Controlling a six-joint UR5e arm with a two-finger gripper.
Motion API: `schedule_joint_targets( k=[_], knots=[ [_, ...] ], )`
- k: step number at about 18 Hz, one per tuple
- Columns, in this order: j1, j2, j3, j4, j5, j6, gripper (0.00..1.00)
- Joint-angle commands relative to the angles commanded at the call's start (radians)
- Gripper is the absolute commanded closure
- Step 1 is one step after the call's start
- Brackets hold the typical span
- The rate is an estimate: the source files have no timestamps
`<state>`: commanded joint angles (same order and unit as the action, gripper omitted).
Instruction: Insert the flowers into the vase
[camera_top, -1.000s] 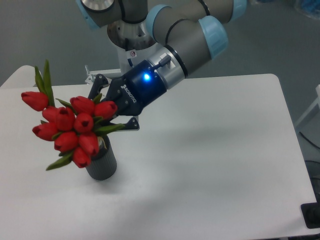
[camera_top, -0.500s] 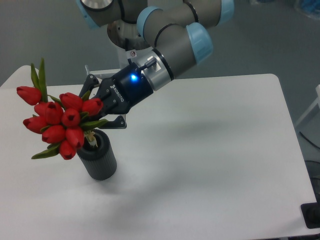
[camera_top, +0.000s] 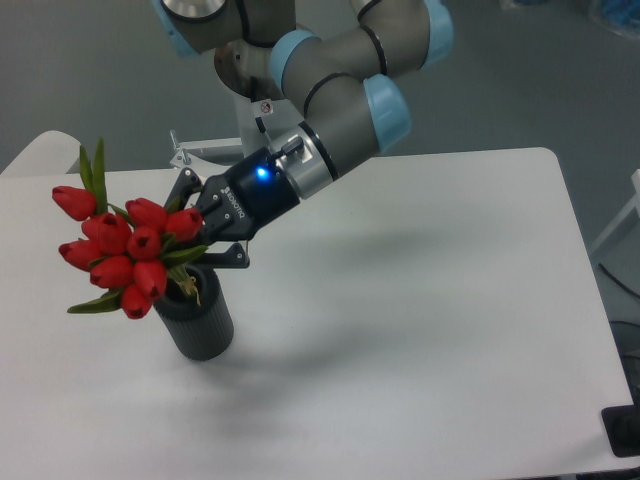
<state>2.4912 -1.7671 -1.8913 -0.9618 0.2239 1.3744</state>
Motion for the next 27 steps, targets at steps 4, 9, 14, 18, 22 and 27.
schedule_joint_targets(
  k=[4,9,14,18,22,27],
  knots=[
    [0.0,-0.002,-0.051,0.034,0.003,0.025,0.76],
    [-0.002,-0.029,-0.083,0.077,0.005,0.048,0.69],
    [-0.002,-0.04,-0.095,0.08,0.005,0.066,0.56],
    [0.003,-0.052,-0.094,0.08,0.006,0.065,0.42],
    [0.029,-0.066,-0.095,0.08,0.012,0.066,0.17],
    [0.083,-0.083,-0.095,0.077,0.012,0.063,0.0]
  ],
)
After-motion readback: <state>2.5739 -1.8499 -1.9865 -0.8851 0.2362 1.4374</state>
